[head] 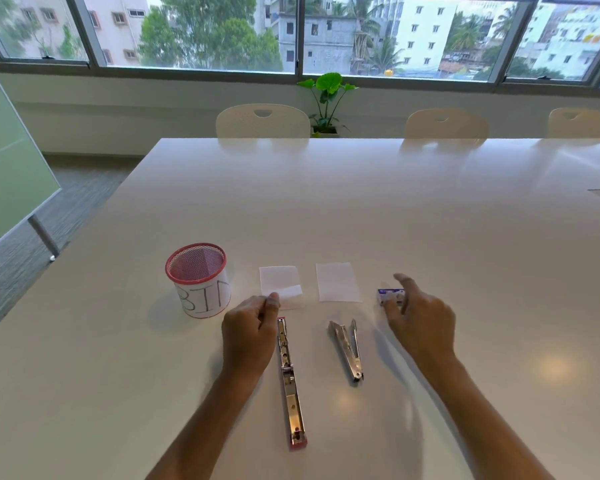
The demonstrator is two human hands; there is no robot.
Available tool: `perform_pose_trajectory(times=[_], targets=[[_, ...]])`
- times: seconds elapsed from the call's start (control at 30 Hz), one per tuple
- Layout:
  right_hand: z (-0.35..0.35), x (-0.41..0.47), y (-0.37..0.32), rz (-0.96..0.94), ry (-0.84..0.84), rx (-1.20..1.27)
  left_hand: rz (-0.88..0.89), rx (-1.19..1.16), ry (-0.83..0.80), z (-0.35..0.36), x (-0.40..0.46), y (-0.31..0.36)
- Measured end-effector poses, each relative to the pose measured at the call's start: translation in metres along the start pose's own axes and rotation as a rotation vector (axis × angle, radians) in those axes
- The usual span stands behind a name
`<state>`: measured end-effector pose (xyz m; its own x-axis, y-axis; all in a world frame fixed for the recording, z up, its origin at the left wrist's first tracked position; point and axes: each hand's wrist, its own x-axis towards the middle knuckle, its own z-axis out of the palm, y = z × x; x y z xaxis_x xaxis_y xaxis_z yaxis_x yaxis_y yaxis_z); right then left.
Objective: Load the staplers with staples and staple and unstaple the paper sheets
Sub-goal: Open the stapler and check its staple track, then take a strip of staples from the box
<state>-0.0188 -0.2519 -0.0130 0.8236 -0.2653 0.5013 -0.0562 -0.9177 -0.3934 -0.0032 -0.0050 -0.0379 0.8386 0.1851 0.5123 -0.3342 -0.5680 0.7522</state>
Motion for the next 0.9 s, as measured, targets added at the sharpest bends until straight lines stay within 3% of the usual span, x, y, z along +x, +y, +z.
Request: perform_pose_trajectory(times=[0.13, 0.4, 0.53, 0.73, 0.9], targets=[[0.005, 0.013, 0.028, 0.118, -0.026, 0.002, 0.046, -0.014, -0.056, 0.011, 0.005, 0.017], [0.026, 0.016, 0.042, 0.18, -0.025, 0.153, 0.217, -0.009, -0.379, 0.067, 0.019, 0.082], [0.027, 0.015, 0.048, 0.198, -0.032, 0.168, 0.23, 0.138, -0.574, 0.104, 0.022, 0.106], [0.03, 0.017, 0.051, 0.237, -0.056, 0.229, 0.207, 0.5, -0.703, 0.14, 0.024, 0.116], [0.031, 0.019, 0.055, 0.236, -0.083, 0.25, 0.148, 0.648, -0.78, 0.158, 0.03, 0.119]])
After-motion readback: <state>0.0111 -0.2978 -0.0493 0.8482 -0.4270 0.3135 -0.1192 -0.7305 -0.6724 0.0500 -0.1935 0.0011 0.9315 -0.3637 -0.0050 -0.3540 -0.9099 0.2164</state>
